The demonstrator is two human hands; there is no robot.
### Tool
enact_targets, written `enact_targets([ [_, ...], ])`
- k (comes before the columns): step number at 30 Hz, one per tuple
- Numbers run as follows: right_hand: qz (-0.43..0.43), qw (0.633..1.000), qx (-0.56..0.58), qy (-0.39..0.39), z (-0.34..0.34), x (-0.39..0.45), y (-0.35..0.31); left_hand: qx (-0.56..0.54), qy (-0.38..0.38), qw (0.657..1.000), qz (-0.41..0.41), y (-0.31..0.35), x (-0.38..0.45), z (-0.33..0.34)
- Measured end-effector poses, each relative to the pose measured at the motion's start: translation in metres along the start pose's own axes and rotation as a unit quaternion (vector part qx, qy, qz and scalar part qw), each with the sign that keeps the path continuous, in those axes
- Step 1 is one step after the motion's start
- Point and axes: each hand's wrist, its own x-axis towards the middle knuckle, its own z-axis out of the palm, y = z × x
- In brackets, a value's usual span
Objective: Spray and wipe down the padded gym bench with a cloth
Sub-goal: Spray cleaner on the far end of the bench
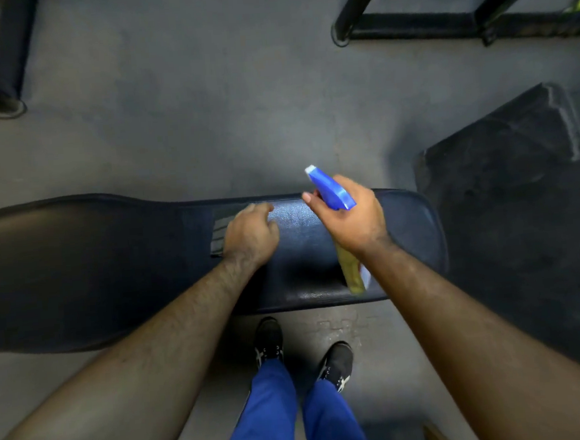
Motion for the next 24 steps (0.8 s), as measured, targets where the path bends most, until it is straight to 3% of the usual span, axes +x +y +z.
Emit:
enact_targets([
  [7, 0.128, 0.991, -0.030, -0.027, 0.048, -0.006, 0.030, 0.090, -0.016, 0.993, 0.076, -0.037, 0.013, 0.049],
  [13, 0.160, 0.979, -0.106, -0.061, 0.078, -0.002, 0.042, 0.181, 0.079, 0.972, 0.130, -0.061, 0.014, 0.091],
  [24, 0.195, 0.974, -0.092, -0.067, 0.070, 0.001, 0.056, 0.251, 0.077, 0.961, 0.089, -0.047, 0.017, 0.099],
])
